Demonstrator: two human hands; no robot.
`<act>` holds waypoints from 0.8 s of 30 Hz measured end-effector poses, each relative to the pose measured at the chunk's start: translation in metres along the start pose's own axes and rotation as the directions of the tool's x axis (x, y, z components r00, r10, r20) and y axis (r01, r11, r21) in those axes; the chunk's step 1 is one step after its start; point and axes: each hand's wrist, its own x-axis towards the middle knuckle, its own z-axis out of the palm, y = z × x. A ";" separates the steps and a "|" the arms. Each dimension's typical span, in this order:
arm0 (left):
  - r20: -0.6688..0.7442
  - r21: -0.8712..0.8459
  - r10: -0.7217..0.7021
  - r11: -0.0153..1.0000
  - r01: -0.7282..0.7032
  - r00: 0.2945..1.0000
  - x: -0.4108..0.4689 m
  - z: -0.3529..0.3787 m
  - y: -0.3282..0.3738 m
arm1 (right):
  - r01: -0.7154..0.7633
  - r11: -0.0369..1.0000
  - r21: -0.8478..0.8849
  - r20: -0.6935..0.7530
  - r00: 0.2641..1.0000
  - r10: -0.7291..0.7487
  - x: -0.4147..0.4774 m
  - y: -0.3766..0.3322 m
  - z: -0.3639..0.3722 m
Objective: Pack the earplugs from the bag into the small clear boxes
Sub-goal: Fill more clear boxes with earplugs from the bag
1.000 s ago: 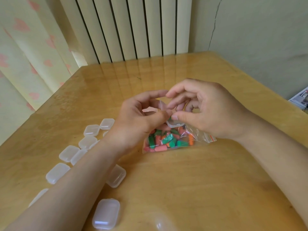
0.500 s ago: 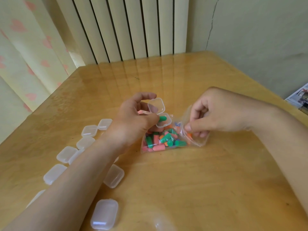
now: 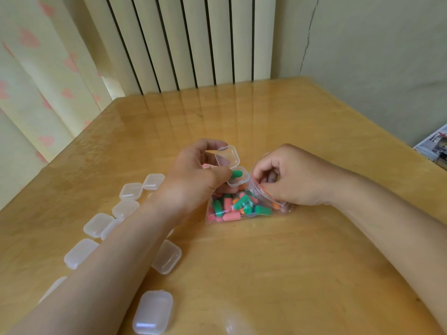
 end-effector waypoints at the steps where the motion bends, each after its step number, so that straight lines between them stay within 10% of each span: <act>1: 0.002 0.000 -0.001 1.000 0.001 1.000 0.000 0.000 0.000 | 0.003 1.000 -0.015 0.000 1.000 -0.003 0.001 0.000 0.001; 24: 0.011 0.017 -0.002 1.000 0.002 1.000 -0.003 0.003 0.002 | 0.002 0.932 -0.363 -0.054 0.998 -0.023 -0.004 -0.011 -0.002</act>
